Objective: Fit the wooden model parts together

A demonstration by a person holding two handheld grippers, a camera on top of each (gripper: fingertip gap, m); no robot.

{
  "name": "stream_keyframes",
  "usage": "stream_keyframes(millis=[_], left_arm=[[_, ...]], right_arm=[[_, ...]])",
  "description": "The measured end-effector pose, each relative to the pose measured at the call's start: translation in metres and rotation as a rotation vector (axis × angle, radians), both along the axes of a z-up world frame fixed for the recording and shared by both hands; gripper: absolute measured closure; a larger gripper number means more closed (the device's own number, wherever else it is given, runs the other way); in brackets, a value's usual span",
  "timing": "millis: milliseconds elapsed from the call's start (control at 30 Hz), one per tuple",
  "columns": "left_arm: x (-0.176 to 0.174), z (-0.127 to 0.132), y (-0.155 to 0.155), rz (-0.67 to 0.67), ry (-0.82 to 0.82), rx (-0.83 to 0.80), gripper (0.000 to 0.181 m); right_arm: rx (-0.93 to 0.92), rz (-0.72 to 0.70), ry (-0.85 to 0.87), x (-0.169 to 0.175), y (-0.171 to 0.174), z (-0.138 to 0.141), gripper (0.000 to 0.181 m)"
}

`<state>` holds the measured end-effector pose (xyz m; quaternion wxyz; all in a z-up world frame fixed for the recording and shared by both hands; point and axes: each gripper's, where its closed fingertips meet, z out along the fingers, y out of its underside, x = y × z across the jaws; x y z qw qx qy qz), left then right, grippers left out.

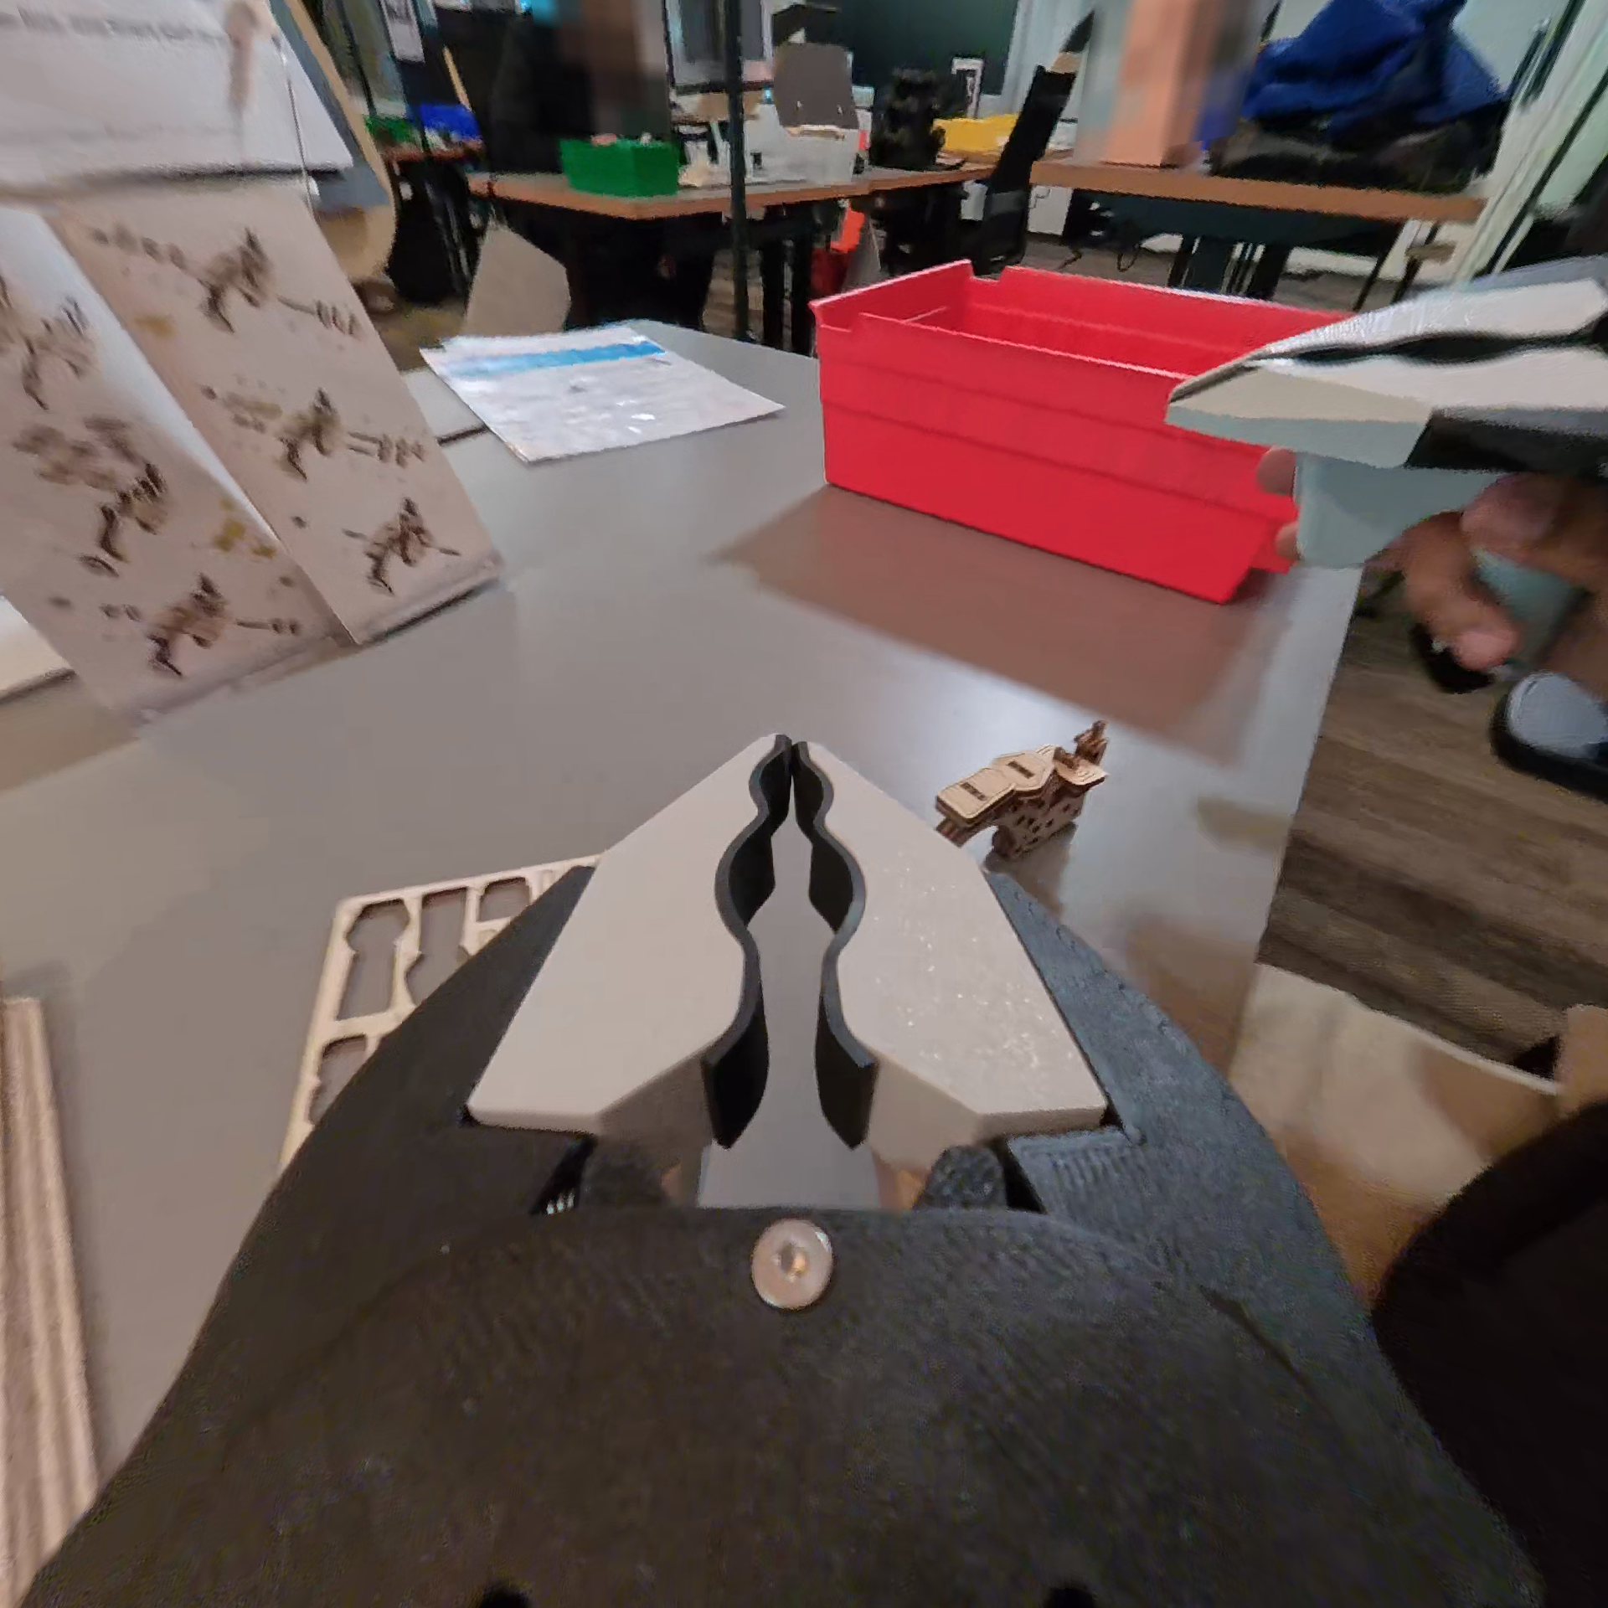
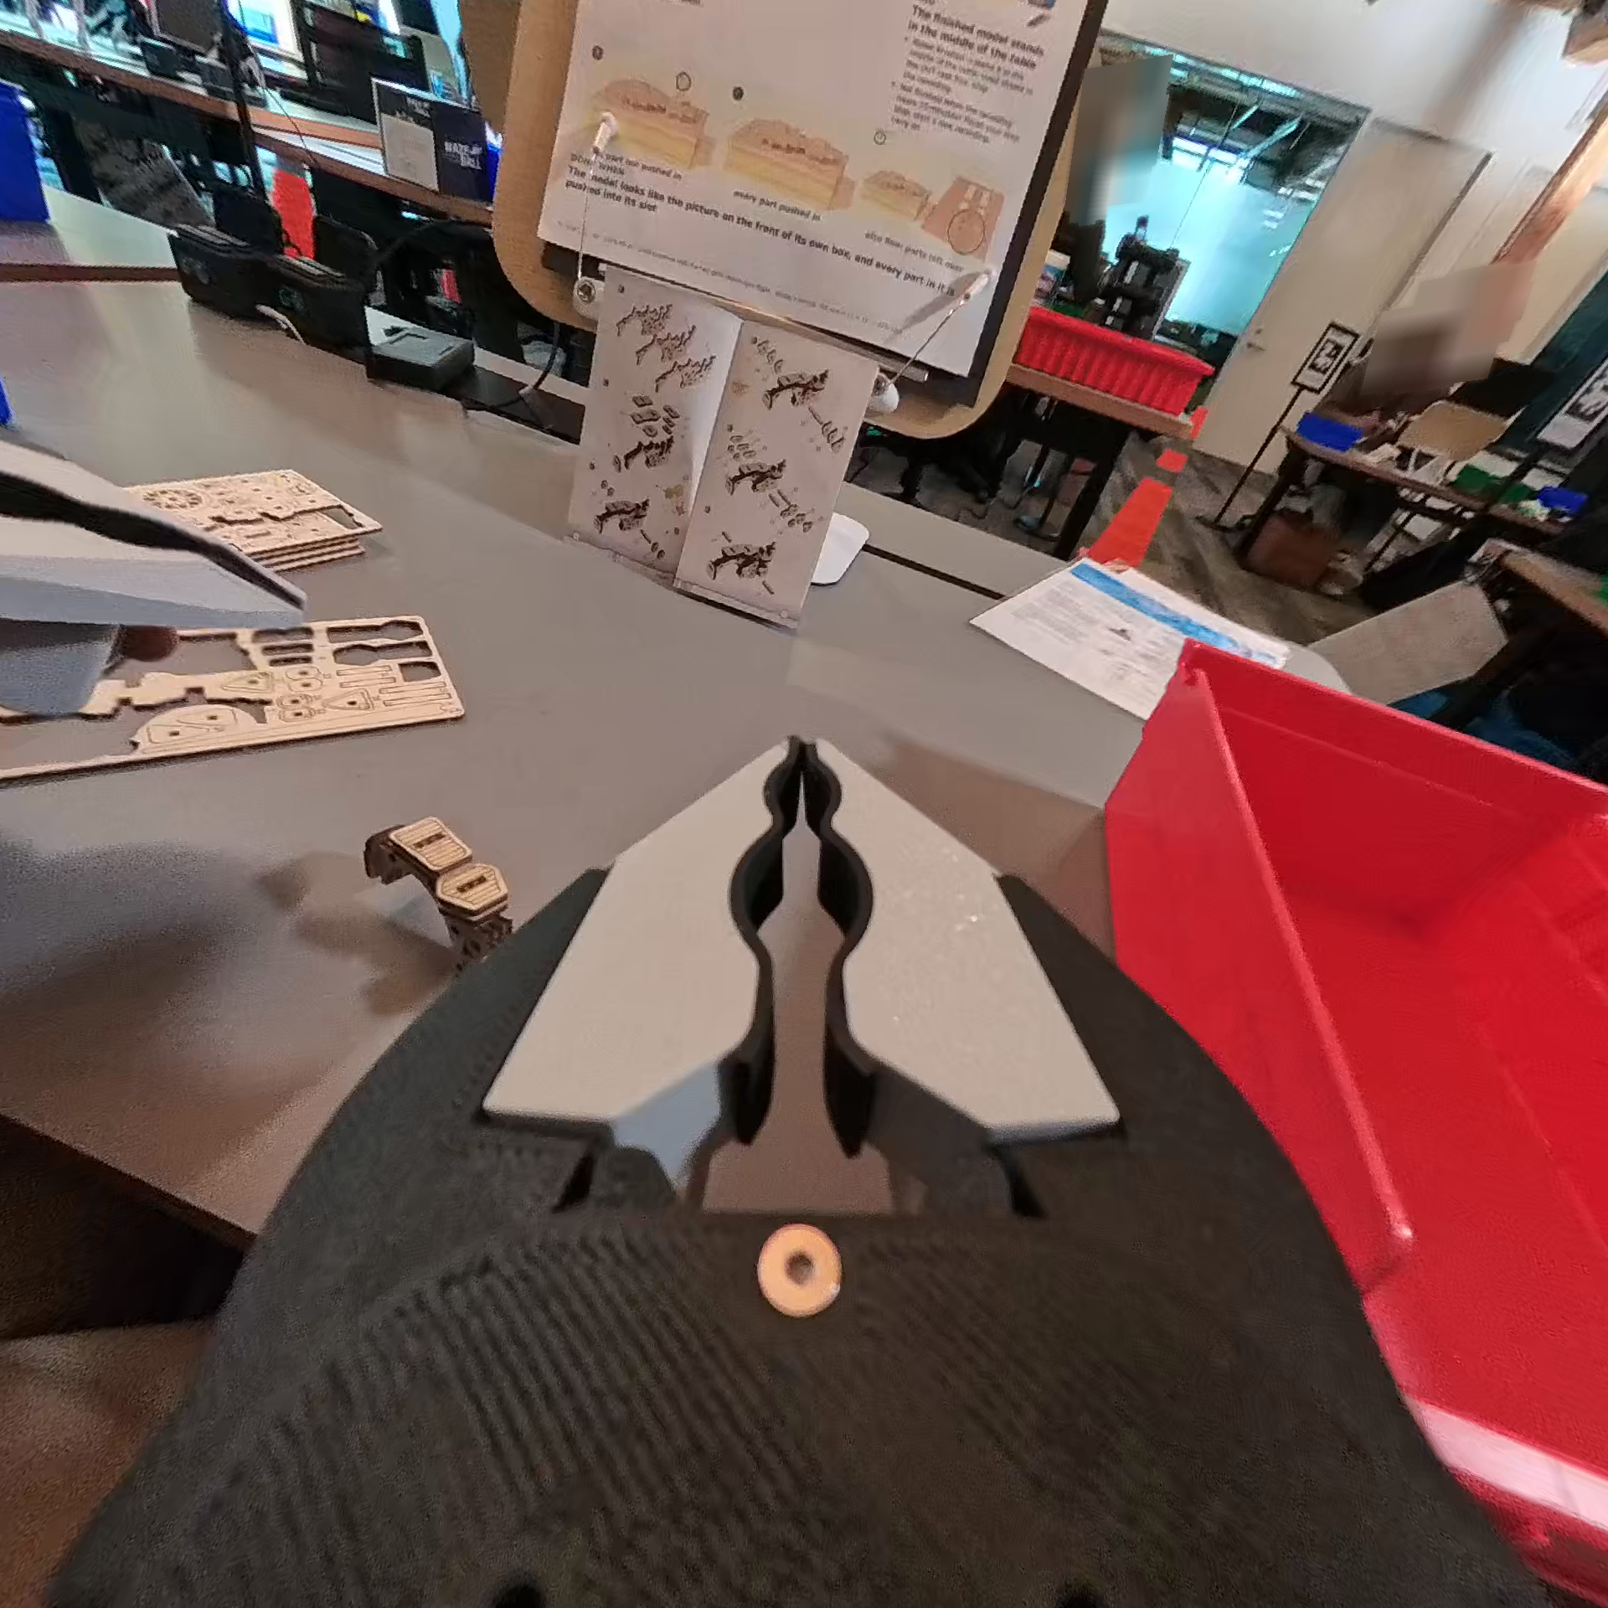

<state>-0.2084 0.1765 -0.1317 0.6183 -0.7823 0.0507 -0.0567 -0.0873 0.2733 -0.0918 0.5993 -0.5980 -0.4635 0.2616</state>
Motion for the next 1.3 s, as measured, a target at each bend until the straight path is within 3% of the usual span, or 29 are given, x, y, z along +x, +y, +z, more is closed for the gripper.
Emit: stream_keyframes(millis=[33, 133, 333, 433, 767, 933, 1100, 1300], left_arm=[[-0.001, 0.001, -0.001, 0.001, 0.039, 0.01, 0.181], [-0.003, 0.004, -0.002, 0.025, 0.028, 0.034, 0.181], [0.018, -0.007, -0.002, -0.118, -0.299, -0.069, 0.181], [0.029, -0.005, -0.006, -0.235, -0.252, -0.036, 0.181], [0.033, 0.001, -0.01, -0.319, -0.342, -0.001, 0.181], [0.038, 0.001, -0.01, -0.318, -0.278, 0.013, 0.181], [0.047, -0.004, -0.015, -0.377, -0.324, -0.041, 0.181], [0.042, -0.002, -0.011, -0.299, -0.27, -0.013, 0.181]], right_arm=[[-0.021, 0.002, 0.003, 0.0, 0.001, -0.001, 0.181], [-0.102, 0.005, 0.014, 0.0, 0.004, -0.006, 0.181], [-0.113, 0.052, -0.072, -0.008, -0.002, -0.026, 0.181], [-0.112, 0.079, -0.082, -0.012, -0.008, -0.028, 0.181], [-0.233, 0.139, -0.067, -0.008, -0.002, -0.039, 0.171], [-0.307, 0.185, -0.062, -0.008, -0.005, -0.044, 0.169], [-0.323, 0.234, -0.075, -0.01, -0.013, -0.046, 0.171], [-0.331, 0.264, -0.084, -0.011, -0.019, -0.047, 0.172]])
